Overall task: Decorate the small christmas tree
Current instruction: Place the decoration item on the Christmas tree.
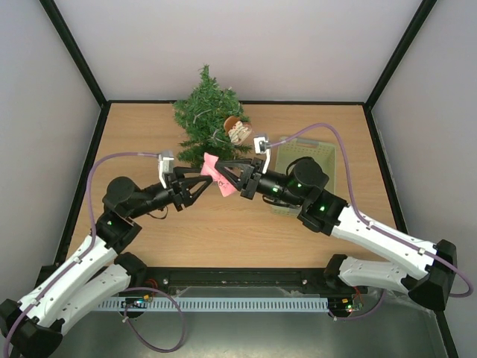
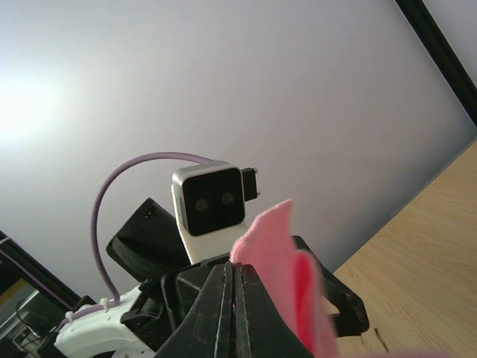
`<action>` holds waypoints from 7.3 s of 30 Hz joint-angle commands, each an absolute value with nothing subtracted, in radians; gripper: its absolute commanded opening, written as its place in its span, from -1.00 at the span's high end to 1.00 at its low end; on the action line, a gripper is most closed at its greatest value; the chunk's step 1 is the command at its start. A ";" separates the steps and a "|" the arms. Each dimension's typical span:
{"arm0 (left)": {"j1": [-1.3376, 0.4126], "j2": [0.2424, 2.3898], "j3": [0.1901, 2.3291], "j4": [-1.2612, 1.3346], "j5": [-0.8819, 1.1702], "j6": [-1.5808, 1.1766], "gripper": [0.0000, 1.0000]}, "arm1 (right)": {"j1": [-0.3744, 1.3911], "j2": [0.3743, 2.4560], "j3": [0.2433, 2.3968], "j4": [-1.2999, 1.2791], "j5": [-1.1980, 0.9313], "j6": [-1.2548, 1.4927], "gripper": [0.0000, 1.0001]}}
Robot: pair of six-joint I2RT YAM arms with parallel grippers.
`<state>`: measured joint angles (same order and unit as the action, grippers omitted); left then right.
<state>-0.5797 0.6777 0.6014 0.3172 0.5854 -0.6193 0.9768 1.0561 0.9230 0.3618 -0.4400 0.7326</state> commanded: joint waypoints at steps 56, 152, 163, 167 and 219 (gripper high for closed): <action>-0.583 0.590 0.703 0.163 0.313 -1.081 0.95 | 1.227 1.055 0.871 0.287 0.002 -0.966 0.45; -0.309 0.982 1.064 -0.206 0.349 -0.007 0.95 | 0.922 1.392 1.272 0.074 -0.047 -0.342 0.97; -0.272 1.094 1.120 -0.203 0.342 0.037 0.92 | 0.890 1.485 1.313 0.110 0.025 -0.401 0.97; -0.267 1.149 1.158 -0.194 0.331 0.037 0.90 | 0.884 1.506 1.331 0.122 0.044 -0.415 0.97; -0.261 1.266 1.193 -0.071 0.288 -0.021 0.57 | 0.857 1.533 1.317 0.192 0.111 -0.432 0.70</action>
